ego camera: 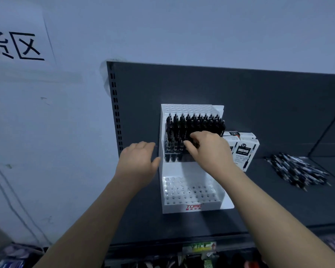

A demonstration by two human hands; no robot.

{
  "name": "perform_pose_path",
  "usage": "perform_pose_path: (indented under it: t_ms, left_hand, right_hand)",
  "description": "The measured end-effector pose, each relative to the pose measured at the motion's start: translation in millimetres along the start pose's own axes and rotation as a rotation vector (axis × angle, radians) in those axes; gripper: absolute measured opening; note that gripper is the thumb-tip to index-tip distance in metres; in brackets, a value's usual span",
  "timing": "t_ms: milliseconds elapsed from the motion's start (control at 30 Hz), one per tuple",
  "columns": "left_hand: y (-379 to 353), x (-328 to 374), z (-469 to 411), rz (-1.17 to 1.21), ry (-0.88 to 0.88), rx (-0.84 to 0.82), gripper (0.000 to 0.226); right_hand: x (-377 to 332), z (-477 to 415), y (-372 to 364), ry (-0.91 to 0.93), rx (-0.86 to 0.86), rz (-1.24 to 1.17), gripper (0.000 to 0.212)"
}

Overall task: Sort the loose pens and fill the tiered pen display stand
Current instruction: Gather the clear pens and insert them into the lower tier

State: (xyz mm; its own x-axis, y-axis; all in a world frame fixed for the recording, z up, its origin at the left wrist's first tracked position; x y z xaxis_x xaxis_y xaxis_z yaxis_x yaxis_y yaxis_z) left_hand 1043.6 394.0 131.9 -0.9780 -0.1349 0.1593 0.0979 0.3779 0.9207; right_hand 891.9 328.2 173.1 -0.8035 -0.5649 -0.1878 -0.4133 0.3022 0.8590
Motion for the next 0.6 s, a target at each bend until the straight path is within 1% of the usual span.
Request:
perform_pose_path:
  t_ms: [100, 233, 333, 467, 600]
  left_hand:
    - [0, 22, 6, 0.0, -0.049, 0.017, 0.044]
    - [-6, 70, 13, -0.007, -0.187, 0.079, 0.039]
    - [-16, 114, 15, 0.0, -0.256, 0.075, 0.045]
    - [-41, 176, 12, 0.012, -0.258, 0.035, 0.039]
    - [-72, 244, 4, 0.051, -0.23, -0.023, 0.041]
  right_hand:
    - [20, 22, -1, 0.02, -0.003, 0.015, 0.034]
    - [60, 47, -4, -0.011, -0.02, 0.044, 0.03]
    - [101, 65, -1, -0.053, -0.036, 0.057, 0.027]
    - [165, 88, 4, -0.09, -0.078, 0.036, 0.024]
    - [244, 113, 15, -0.15, -0.154, 0.049, 0.036]
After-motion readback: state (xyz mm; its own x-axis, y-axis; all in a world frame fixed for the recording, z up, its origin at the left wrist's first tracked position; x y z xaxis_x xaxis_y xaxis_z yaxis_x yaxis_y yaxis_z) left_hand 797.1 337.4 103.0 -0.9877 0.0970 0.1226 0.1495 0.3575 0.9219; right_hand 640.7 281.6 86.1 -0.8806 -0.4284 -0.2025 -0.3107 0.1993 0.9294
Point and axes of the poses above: each hand's wrist, its own z-axis away from the middle knuckle, its own y-axis out of the back of the hand, x = y × z, the point moved 10 cm from there along -z, towards the middle knuckle, and after that the axes turned 3 degrees about -z, right-handed, at the moved point
